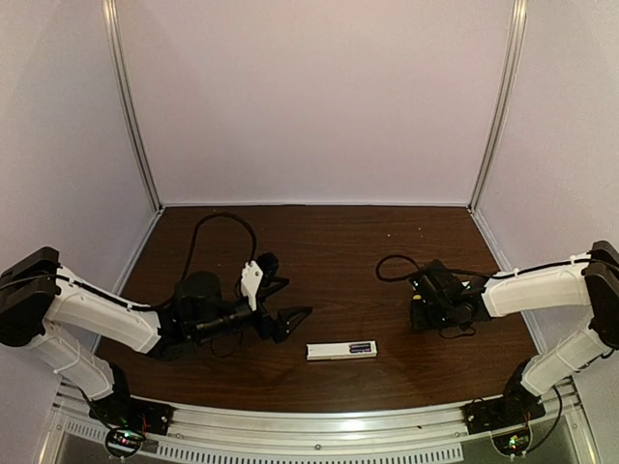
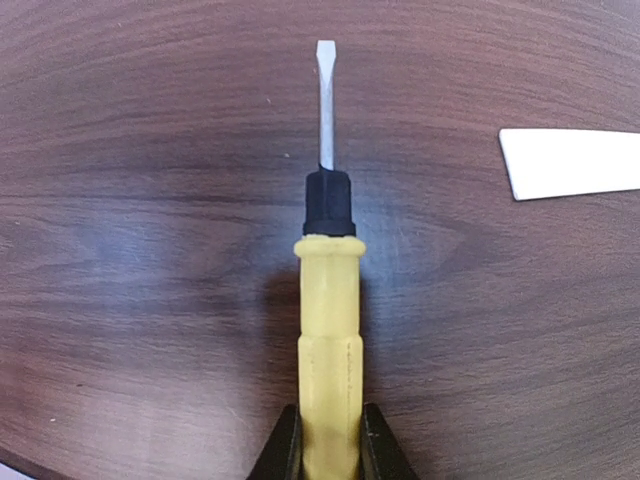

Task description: Unload the batteries from the remote control

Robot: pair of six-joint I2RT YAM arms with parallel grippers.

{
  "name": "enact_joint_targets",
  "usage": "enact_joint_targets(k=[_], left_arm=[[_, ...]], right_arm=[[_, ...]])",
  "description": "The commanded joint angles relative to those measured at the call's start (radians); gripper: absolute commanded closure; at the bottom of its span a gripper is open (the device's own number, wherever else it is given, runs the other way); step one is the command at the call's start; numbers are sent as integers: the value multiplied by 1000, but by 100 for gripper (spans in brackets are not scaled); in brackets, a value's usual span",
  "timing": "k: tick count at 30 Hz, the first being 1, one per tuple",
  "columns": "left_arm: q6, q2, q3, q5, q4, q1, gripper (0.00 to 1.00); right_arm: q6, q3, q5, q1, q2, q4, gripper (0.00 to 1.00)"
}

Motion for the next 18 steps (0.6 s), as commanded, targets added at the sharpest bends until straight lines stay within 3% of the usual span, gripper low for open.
enact_joint_targets(k=[1,8,13,18], left_arm=[[8,-26,-4,10,27,5,8],[-36,-15,0,151,67,5,9],[-31,5,7,172,66,6,11],[-13,19,2,238,102,5,12]], right_arm=[[-21,-18,-3,16,-106,-9,100],[-32,-65,-5,63,-324,-6,100],[-55,-80,-30,128,-477,0,100],[-90,11,-45,216,-516,-34,100]])
